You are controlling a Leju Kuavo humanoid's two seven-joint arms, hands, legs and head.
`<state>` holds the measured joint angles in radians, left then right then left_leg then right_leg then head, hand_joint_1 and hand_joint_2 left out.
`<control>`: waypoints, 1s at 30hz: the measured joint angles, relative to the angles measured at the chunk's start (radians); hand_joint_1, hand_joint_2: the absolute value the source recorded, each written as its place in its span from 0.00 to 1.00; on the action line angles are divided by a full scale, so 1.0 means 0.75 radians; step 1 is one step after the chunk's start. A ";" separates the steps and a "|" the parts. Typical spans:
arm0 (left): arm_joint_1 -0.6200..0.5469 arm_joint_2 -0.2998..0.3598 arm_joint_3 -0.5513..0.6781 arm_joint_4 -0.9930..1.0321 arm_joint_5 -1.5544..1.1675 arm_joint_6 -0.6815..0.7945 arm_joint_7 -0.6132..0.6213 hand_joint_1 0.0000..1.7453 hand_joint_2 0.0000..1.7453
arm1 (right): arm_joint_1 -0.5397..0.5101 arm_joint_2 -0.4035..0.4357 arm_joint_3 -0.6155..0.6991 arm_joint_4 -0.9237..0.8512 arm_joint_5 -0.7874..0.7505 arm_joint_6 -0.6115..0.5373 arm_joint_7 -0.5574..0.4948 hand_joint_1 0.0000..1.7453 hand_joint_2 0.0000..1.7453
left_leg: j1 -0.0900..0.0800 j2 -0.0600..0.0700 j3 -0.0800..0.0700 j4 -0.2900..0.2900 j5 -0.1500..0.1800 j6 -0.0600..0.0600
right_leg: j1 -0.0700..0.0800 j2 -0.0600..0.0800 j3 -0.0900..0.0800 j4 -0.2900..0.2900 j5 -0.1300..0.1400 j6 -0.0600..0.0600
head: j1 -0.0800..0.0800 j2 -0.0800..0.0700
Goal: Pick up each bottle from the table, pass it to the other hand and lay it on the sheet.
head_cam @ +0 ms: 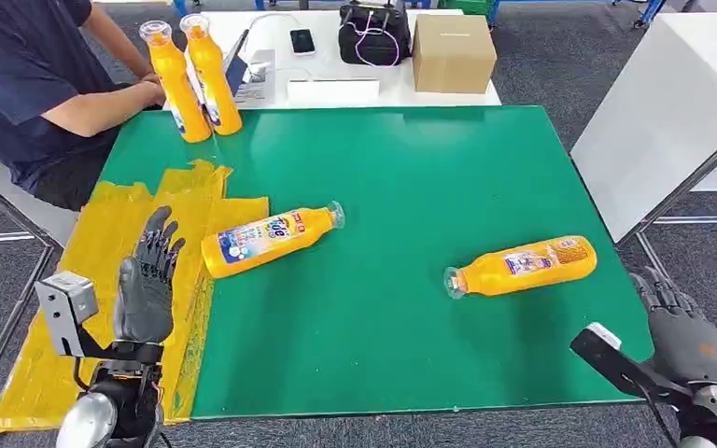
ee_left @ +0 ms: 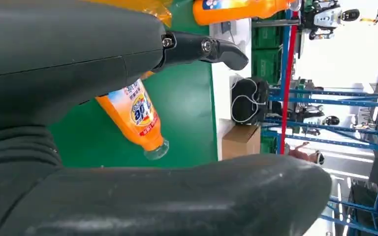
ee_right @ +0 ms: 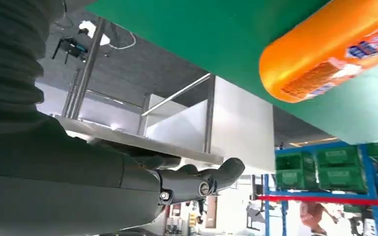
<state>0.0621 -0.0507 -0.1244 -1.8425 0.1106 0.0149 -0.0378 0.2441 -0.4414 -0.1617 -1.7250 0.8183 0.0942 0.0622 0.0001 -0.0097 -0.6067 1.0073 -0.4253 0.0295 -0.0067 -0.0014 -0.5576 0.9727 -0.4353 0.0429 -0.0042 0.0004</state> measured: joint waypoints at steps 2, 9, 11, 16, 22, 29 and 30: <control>0.000 0.001 -0.001 0.000 0.000 0.000 0.000 0.00 0.00 | -0.001 -0.003 0.001 0.011 -0.001 0.001 0.000 0.00 1.00 | 0.000 0.000 0.000 0.000 0.000 0.000 | 0.000 0.000 0.000 0.000 0.000 0.000 | 0.000 0.000; -0.034 0.002 -0.048 0.012 0.034 -0.017 0.011 0.00 0.00 | -0.226 -0.038 0.074 0.212 0.074 0.002 -0.023 0.00 1.00 | 0.000 0.006 -0.001 0.000 0.001 0.001 | 0.000 0.002 -0.001 0.000 0.003 0.002 | 0.001 0.000; -0.052 0.003 -0.071 0.020 0.035 -0.019 0.016 0.00 0.00 | -0.335 -0.042 0.124 0.311 0.101 -0.002 -0.032 0.00 1.00 | -0.001 0.005 0.000 0.000 0.003 0.004 | -0.001 0.002 -0.001 0.000 0.004 0.003 | 0.001 0.000; -0.065 0.003 -0.102 0.023 0.046 -0.019 0.023 0.00 0.00 | -0.530 -0.039 0.241 0.501 0.149 -0.004 -0.040 0.00 1.00 | -0.002 0.002 -0.001 0.000 0.006 0.005 | -0.001 0.001 0.000 0.000 0.005 0.004 | 0.000 0.000; -0.024 0.001 -0.112 0.022 0.017 -0.032 0.038 0.00 0.00 | -0.653 0.006 0.368 0.667 0.266 -0.030 -0.026 0.00 1.00 | -0.002 0.002 -0.003 0.000 0.005 0.005 | -0.001 0.001 -0.002 0.001 0.004 0.004 | 0.000 0.000; 0.005 -0.010 -0.131 0.022 -0.008 -0.055 0.073 0.00 0.00 | -0.793 0.083 0.519 0.812 0.316 -0.049 -0.016 0.00 1.00 | -0.002 -0.001 -0.004 0.000 0.006 0.005 | -0.001 0.000 -0.002 0.001 0.004 0.004 | 0.001 0.000; 0.000 -0.010 -0.131 0.022 -0.004 -0.057 0.078 0.00 0.00 | -0.811 0.088 0.531 0.821 0.315 -0.043 -0.017 0.00 1.00 | -0.002 -0.001 -0.004 0.000 0.006 0.005 | -0.001 0.000 -0.002 0.001 0.004 0.004 | 0.000 0.000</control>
<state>0.0622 -0.0584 -0.2224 -1.8257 0.1076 -0.0278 0.0206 -0.3641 -0.3754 0.2365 -1.1093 1.0544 0.0622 0.0496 -0.0011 -0.0104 -0.6100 1.0072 -0.4209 0.0333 -0.0073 -0.0017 -0.5592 0.9736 -0.4322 0.0462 -0.0042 0.0004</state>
